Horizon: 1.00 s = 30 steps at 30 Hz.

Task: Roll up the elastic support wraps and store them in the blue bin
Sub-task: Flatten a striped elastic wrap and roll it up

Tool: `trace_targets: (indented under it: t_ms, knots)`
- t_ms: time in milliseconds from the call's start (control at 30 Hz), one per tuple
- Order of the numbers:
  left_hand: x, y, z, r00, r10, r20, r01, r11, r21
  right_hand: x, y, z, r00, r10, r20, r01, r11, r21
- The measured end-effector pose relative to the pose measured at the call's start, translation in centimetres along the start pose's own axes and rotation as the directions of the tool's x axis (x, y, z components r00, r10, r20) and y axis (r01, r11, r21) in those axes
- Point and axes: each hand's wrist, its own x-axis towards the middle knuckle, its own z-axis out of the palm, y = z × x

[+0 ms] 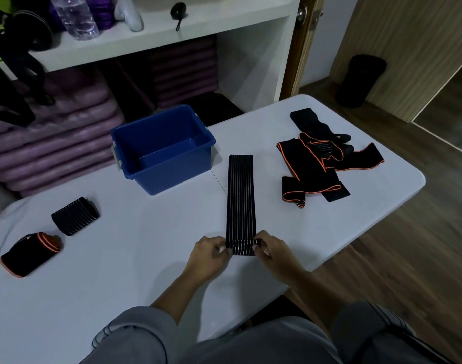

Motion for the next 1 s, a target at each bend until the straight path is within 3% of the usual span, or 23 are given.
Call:
trace_targets:
  t_ms: [133,300,400,500,567,633,733,800,1000]
  knots:
    - [0.6,0.7,0.7,0.988,-0.154,0.003,0.154,0.987,-0.049,0.7,-0.4,0.7,0.974,0.224,-0.035,-0.215,0.962,0.168]
    - [0.7,1.0,1.8,0.977,-0.208,-0.042,0.207,0.978,-0.013,1.1,0.0,1.4,0.978,0.195,-0.074,-0.189,0.979,0.080]
    - [0.7,0.7,1.9,0.989,-0.119,-0.085,0.126,0.989,0.080,1.0,0.2,1.4,0.984,0.105,-0.144,-0.109,0.994,-0.023]
    - [0.6,-0.2,1.5,0.984,0.131,-0.125,-0.105,0.975,0.197,0.8,1.2,1.1,0.985,-0.089,-0.150,0.068,0.988,-0.139]
    - [0.5,-1.1,1.3,0.931,0.357,-0.083,-0.315,0.895,0.315,0.5,1.7,0.7,0.978,-0.191,-0.085,0.174,0.969,-0.178]
    - [0.3,-1.9,1.2,0.875,0.484,-0.013,-0.437,0.802,0.407,0.4,1.9,0.1,0.980,-0.201,0.008,0.197,0.954,-0.225]
    - [-0.1,-2.4,0.9,0.871,0.480,0.106,-0.474,0.761,0.443,0.6,2.2,-0.3,0.972,-0.200,0.122,0.229,0.921,-0.315]
    - [0.0,-2.1,0.6,0.881,0.449,0.149,-0.465,0.768,0.440,0.9,2.3,-0.3,0.967,-0.223,0.124,0.251,0.915,-0.315]
    - [0.8,-0.9,0.6,0.931,0.360,0.068,-0.364,0.889,0.278,1.5,1.2,-0.7,0.979,-0.205,0.015,0.203,0.955,-0.215]
